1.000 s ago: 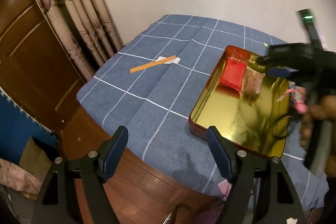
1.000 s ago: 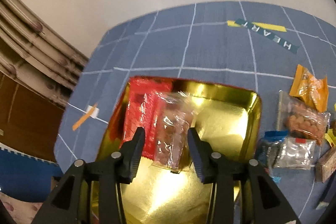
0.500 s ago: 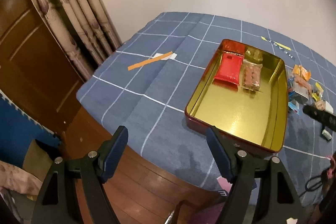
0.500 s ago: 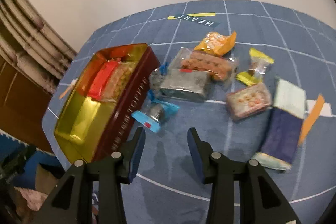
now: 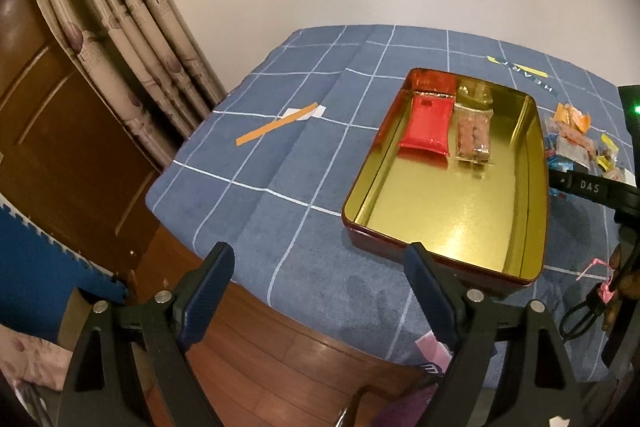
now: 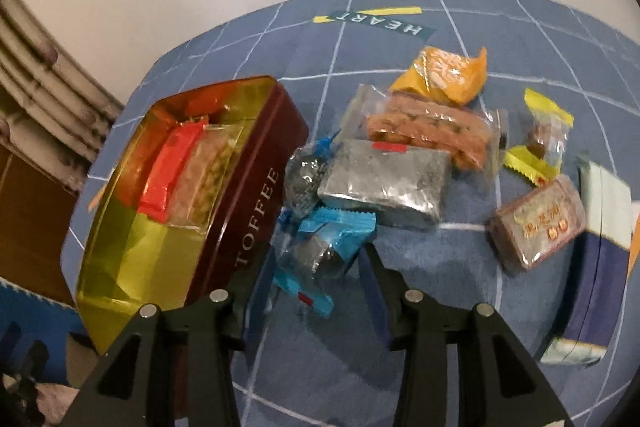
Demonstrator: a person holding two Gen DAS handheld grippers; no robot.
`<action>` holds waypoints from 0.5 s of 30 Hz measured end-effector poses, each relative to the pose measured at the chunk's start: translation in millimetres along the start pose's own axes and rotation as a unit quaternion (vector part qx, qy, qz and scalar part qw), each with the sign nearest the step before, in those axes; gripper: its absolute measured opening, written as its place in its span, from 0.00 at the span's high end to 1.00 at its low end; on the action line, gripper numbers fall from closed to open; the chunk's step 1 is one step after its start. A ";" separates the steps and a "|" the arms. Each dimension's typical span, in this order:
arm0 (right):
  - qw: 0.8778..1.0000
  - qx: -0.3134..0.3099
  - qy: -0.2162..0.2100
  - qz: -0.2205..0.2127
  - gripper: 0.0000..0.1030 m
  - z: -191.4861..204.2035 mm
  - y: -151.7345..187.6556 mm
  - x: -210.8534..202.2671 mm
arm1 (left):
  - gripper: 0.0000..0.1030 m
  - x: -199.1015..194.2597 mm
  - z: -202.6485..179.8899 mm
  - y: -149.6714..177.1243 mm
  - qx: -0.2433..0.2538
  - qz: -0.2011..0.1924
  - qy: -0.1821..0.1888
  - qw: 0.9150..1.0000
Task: Organize snacks
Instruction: 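Grasp the blue-wrapped candy with the right tool and lift it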
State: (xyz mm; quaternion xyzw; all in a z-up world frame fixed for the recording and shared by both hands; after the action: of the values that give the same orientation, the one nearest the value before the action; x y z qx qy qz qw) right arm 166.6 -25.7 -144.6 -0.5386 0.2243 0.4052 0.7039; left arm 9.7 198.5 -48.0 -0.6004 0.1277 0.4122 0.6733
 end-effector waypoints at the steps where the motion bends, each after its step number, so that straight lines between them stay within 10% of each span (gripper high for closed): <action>1: 1.000 -0.009 0.004 0.000 0.61 1.4 0.8 0.1 | 0.18 1.6 -0.4 0.4 0.001 0.004 0.001 1.000; 10: 1.000 -0.003 -0.025 -0.005 0.71 -22.0 10.3 -39.8 | 0.18 -6.7 -15.0 3.4 0.034 -0.019 -0.001 0.999; 15: 0.999 0.018 0.010 -0.034 0.71 -81.9 32.5 -111.2 | 0.18 -31.4 -40.4 0.7 0.050 -0.043 0.114 0.991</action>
State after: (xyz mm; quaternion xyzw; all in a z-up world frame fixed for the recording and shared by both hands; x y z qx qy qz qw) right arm 86.7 -136.3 -105.8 -0.5370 0.2206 0.3714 0.7246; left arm 2.6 148.9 -37.5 -0.6136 0.1984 0.3051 0.7007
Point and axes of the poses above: each gripper's, at about its wrist camera, not at the fingertips, and x roughly the way its jaws point, z to its left, y to its underside, the point moved 2 cm from there along x, roughly the way its jaws point, and after that the axes turned 11 degrees about -z, right-handed, at the moved point
